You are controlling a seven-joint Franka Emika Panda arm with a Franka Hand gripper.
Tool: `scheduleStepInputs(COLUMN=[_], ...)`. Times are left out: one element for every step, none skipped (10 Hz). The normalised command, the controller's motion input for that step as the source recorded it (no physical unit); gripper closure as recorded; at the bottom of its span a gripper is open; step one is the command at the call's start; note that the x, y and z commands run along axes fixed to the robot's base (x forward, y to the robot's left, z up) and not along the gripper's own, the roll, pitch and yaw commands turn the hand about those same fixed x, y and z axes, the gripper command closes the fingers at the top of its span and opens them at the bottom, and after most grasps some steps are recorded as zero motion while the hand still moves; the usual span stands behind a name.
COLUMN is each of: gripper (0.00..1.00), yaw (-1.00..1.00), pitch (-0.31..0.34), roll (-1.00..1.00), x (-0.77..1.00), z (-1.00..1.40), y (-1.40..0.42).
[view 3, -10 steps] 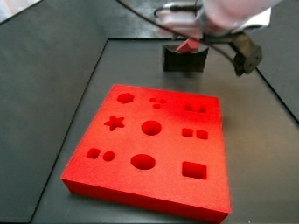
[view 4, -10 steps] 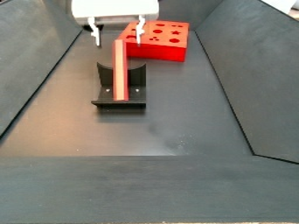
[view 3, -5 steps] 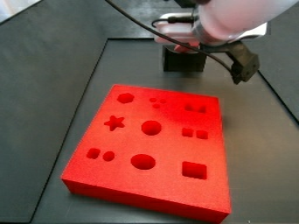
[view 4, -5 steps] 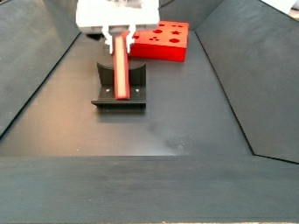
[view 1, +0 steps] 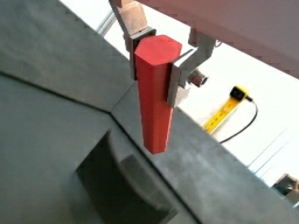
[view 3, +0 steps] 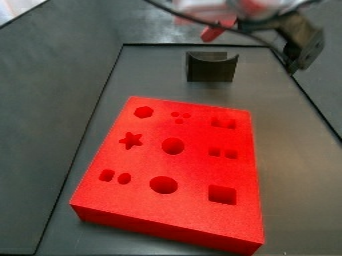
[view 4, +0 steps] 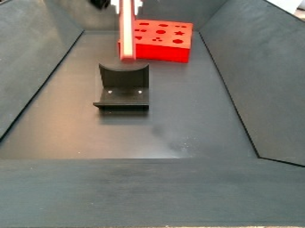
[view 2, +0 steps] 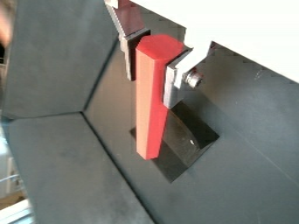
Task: Pick up the hexagon object. Move up. Place the hexagon object on the fixture. Regrasp the hexagon object. Move to above the board. Insert the hexagon object.
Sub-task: Move to above the board.
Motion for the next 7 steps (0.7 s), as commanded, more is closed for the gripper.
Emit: scheduleStepInputs(gripper=[1.0, 1.0, 1.0, 1.0, 1.0, 1.0, 1.0], yaw=[-0.15, -0.16, -0.18, -0.18, -0.16, -0.13, -0.09], pitch=[-0.159, -0.101, -0.042, 0.038, 0.087, 0.133, 0.166], roll=[0.04, 0.03, 0.03, 0.02, 0.01, 0.0, -0.02], x=[-0.16, -0.15, -0.14, -0.13, -0.12, -0.1, -0.07], z=[1.0, 1.0, 1.0, 1.0, 1.0, 0.88, 0.69], y=[-0.34, -0.32, -0.3, -0.26, -0.24, -0.17, -0.11])
